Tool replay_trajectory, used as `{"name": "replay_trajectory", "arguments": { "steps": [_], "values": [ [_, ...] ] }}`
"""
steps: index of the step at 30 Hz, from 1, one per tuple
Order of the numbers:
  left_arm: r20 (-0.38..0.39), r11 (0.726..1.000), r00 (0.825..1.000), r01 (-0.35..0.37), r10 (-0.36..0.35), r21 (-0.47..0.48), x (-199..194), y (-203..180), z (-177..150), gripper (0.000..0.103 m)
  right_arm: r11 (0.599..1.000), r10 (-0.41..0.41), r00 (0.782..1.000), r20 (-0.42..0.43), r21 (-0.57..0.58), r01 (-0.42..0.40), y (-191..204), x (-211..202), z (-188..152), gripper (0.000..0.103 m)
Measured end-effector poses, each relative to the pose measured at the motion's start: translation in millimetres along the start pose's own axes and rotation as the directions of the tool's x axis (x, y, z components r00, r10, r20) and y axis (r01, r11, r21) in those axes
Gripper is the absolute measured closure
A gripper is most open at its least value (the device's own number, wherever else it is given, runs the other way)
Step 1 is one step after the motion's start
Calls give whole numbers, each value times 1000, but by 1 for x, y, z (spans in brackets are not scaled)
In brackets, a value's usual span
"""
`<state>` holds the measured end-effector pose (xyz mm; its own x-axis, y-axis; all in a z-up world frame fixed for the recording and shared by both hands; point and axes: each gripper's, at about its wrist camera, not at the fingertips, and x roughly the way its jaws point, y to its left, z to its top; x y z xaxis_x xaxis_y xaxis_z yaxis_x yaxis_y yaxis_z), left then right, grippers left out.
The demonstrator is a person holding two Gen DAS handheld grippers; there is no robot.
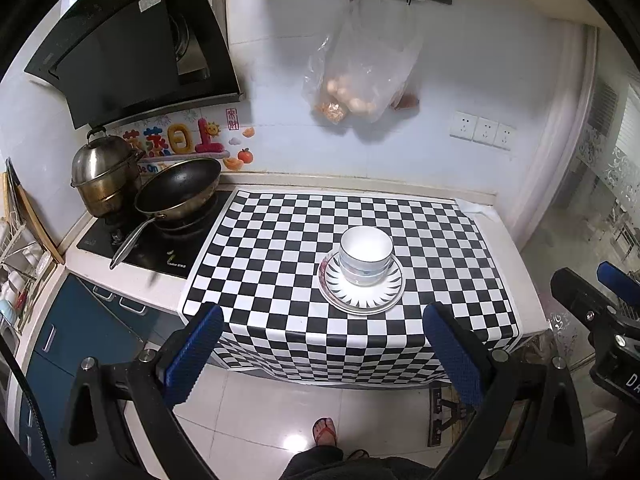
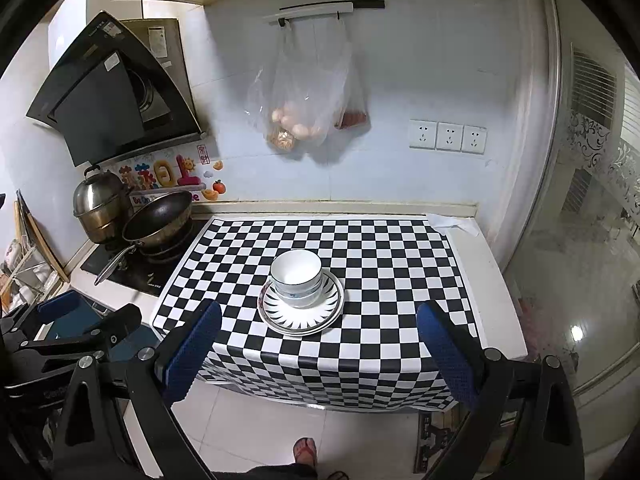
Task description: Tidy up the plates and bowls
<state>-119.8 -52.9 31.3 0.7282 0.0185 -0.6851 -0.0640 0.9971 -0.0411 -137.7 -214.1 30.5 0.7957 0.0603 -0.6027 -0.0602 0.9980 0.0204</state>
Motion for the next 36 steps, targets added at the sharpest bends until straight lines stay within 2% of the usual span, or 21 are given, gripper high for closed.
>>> {"name": "replay_trajectory", "arguments": {
  "steps": [36],
  "values": [
    [22, 1000, 1000, -4, 3, 26, -6, 1, 5, 1, 1000, -16, 1000, 17, 8, 16, -12, -3, 3, 3]
  ]
}}
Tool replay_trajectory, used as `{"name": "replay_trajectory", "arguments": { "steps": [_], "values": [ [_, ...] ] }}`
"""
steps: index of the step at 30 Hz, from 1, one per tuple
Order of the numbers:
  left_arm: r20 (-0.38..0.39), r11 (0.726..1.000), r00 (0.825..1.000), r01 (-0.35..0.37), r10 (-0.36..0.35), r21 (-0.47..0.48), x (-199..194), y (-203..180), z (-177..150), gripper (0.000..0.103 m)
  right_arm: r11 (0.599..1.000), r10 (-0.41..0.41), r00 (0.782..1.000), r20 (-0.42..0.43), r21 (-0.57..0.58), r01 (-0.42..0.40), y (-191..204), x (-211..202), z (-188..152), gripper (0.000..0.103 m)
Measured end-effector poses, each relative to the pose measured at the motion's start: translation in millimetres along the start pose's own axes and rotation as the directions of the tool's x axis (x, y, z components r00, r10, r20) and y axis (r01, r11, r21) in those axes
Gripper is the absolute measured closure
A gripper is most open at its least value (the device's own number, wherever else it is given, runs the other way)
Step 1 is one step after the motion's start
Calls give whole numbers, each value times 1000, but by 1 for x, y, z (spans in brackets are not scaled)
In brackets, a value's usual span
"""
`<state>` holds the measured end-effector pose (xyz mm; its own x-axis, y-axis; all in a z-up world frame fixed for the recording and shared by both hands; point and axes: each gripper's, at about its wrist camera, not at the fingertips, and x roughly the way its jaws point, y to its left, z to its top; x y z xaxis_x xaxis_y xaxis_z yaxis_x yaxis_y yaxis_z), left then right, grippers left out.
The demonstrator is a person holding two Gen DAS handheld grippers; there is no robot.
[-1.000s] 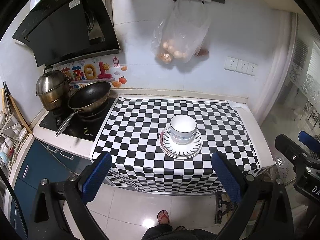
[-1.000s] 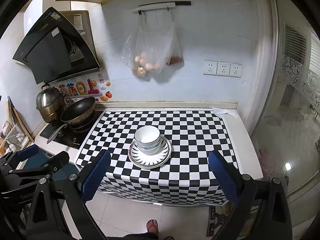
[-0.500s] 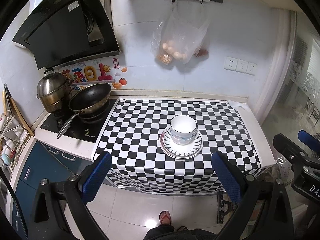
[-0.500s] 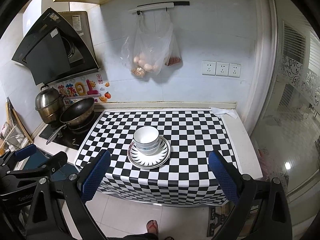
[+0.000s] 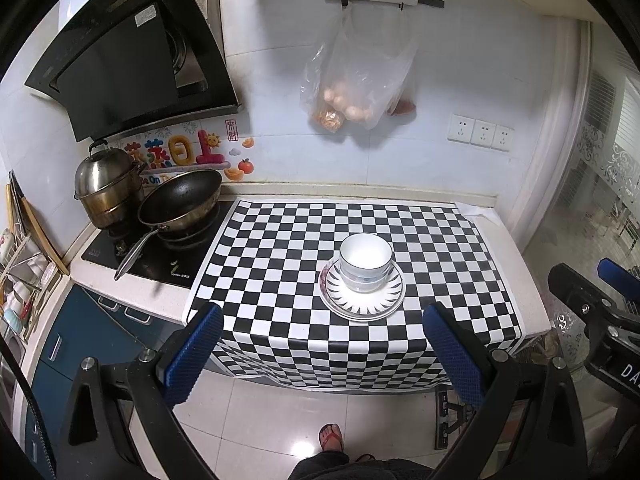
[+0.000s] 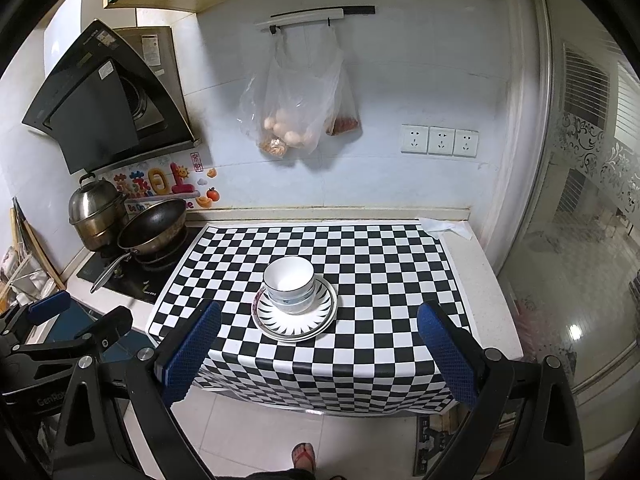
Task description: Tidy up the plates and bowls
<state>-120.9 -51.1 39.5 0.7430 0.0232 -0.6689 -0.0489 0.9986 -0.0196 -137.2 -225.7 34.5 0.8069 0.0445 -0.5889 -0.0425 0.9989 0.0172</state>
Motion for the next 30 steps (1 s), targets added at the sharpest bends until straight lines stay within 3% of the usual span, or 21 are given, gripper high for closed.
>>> {"name": "replay_trajectory", "arguments": {
  "steps": [30],
  "values": [
    [2, 1000, 1000, 5, -5, 10, 1, 11, 4, 1, 1000, -9, 1000, 2, 0, 9, 1, 4, 2, 3]
  ]
}}
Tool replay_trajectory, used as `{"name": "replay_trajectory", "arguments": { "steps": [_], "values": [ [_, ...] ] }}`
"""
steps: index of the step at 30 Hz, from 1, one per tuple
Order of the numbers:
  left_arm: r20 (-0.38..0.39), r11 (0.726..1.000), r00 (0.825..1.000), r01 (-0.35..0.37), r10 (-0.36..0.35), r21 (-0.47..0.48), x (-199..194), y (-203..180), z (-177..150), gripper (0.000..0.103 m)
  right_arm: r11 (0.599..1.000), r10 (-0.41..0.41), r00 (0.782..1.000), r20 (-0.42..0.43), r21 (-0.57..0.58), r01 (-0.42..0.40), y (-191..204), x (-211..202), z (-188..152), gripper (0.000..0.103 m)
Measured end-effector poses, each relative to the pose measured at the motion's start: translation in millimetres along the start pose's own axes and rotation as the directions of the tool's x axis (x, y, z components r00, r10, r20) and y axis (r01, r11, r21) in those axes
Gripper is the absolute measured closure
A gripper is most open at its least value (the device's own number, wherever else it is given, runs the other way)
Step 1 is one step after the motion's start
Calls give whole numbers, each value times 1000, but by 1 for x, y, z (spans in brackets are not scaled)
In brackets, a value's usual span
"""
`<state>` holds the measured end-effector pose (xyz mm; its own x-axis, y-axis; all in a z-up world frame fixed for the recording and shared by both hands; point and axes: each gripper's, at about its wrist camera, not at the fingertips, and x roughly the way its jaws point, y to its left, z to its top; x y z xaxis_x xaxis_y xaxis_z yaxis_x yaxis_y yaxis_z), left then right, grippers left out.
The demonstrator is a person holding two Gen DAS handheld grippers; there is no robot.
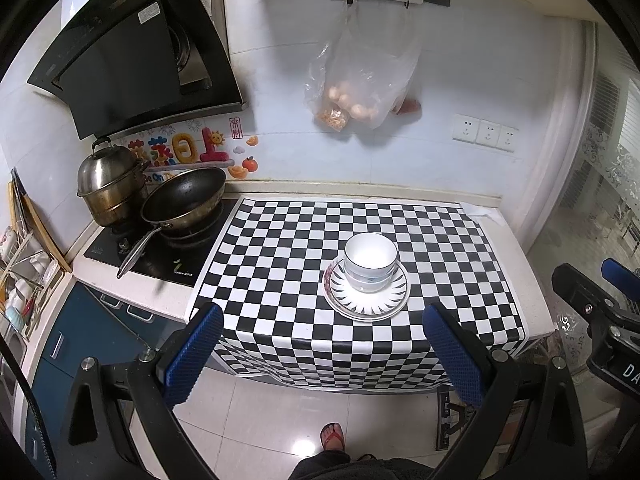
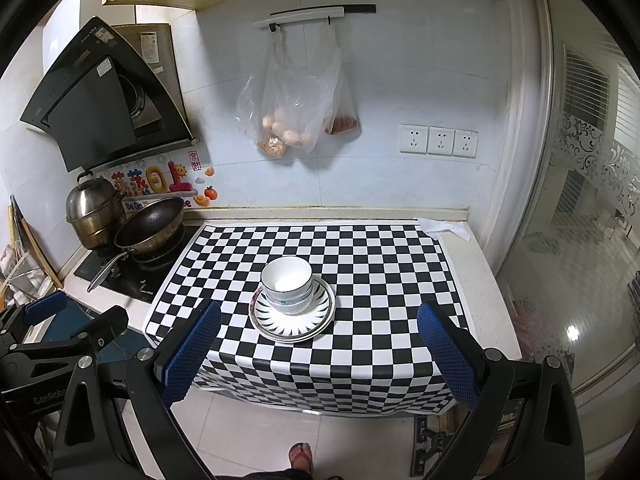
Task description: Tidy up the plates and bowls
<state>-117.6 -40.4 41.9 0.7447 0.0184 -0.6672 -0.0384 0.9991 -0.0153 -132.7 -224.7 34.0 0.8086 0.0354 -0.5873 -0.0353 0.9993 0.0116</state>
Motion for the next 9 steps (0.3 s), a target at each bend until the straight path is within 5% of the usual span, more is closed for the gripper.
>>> {"name": "replay_trajectory", "arguments": {
  "steps": [9],
  "values": [
    [2, 1000, 1000, -1, 1, 0, 1, 4, -2, 1, 1000, 3, 1000, -2, 1, -3, 0, 0, 0, 3]
  ]
}}
